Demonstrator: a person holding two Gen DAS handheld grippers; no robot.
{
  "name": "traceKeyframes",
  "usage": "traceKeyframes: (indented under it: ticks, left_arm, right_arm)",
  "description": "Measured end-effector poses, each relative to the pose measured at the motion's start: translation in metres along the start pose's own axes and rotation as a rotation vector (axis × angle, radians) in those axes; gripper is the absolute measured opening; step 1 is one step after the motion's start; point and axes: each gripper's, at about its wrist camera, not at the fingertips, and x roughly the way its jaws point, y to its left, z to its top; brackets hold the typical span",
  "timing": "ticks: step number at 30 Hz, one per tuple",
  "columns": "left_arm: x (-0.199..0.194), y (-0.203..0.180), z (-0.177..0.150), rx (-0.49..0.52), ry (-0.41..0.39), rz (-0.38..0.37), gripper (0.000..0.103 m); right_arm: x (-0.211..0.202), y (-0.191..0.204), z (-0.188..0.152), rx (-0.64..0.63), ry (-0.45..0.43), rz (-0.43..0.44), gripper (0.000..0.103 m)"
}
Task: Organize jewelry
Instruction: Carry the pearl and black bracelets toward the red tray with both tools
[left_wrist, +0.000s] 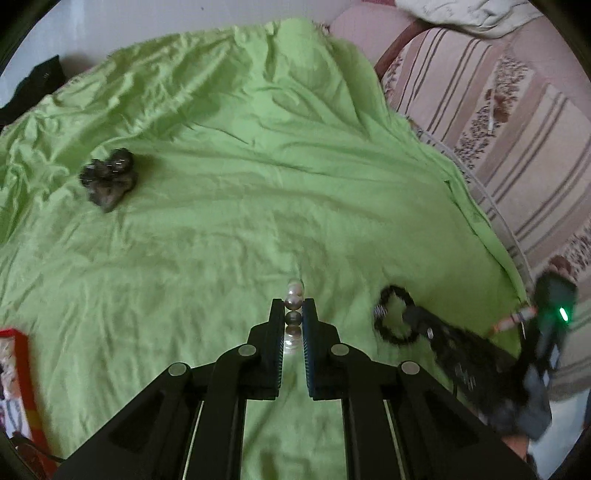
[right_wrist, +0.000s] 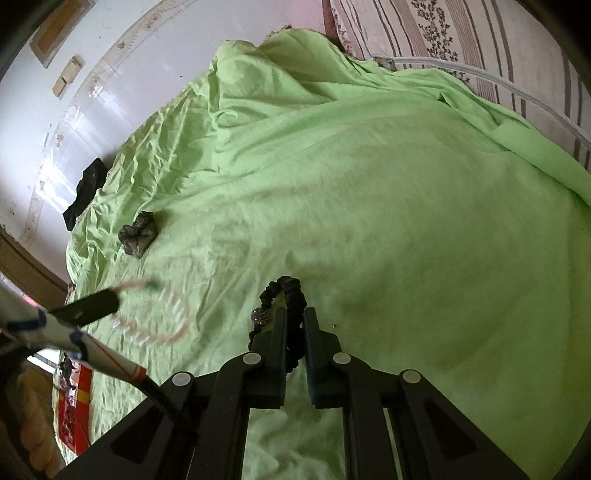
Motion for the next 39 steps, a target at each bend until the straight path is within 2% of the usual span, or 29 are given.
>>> traceKeyframes:
  ticks: [6, 14, 18, 26, 31, 39]
  left_arm:
    - [-0.05, 0.012, -0.039, 0.016, -0.042, 0.029, 0.009]
    - [-0.099, 0.031, -0.084, -0.036, -0.067, 0.035, 0.009]
    - [-0.111, 0.04, -0.101, -0.064, -0.072, 0.053, 0.009]
    - [-0.127, 0.063, -0.132, -0.133, -0.063, 0.066, 0.009]
    - [-0.138, 0.07, -0.147, -0.159, -0.084, 0.092, 0.009]
    - [-0.156, 0.065, -0.167, -0.134, -0.139, 0.157, 0.009]
  right_arm:
    - [-0.011, 0.007, -0.004, -0.02, -0.025, 0.015, 0.009]
    - [-0.033, 0.024, -0.015, -0.045, -0.078, 0.021, 0.009]
    - [-0.047, 0.035, -0.025, -0.05, -0.105, 0.017, 0.009]
    - [-0.074, 0.067, -0.054, -0.101, -0.097, 0.02, 0.009]
    - [-0.094, 0.081, -0.075, -0.153, -0.095, -0.007, 0.009]
    - [-0.12, 0.098, -0.093, -0.179, -0.09, 0.002, 0.009]
